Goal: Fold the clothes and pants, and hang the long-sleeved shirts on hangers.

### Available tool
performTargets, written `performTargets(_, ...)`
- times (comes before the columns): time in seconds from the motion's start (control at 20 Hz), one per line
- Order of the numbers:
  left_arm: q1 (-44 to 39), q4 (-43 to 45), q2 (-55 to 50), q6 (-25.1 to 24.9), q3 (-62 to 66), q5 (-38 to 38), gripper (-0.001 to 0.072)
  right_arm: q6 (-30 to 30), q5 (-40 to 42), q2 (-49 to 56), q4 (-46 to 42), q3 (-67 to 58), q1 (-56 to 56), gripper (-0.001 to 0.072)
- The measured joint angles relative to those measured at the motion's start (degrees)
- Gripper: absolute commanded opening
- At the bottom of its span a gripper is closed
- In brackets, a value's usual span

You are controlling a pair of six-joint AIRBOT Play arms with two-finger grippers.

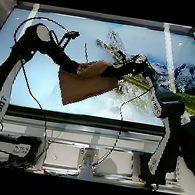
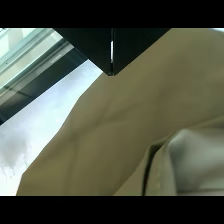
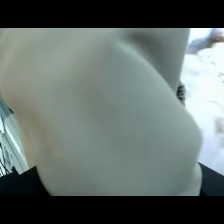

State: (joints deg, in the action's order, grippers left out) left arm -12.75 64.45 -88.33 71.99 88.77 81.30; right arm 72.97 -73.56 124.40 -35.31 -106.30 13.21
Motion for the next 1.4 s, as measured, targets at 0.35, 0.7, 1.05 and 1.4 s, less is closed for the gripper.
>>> performTargets(0.35, 1.09, 0.02, 0.15, -1.36, 0.00, 0.00, 0.0016, 3.08, 6.29, 0.02, 1.84, 0.00, 9.81, 0.0032)
performTargets(0.7, 4.66, -0.24, 2.29, -1.70, 0.09, -0.35, 0.0016, 3.34, 13.84, -0.81, 1.90, -0.17, 14.43, 0.0031)
performTargets(1.05, 9.44, -0.59, 10.51, -1.75, 0.09, -5.27, 0.0016, 5.64, 15.28, -8.83, 1.88, -0.35, 5.75, 0.0031)
performTargets(1.4, 11.80, -0.24, 16.37, -1.88, 0.09, -6.75, 0.0016, 11.34, 11.21, -19.74, 1.51, -0.35, -10.95, 0.0031)
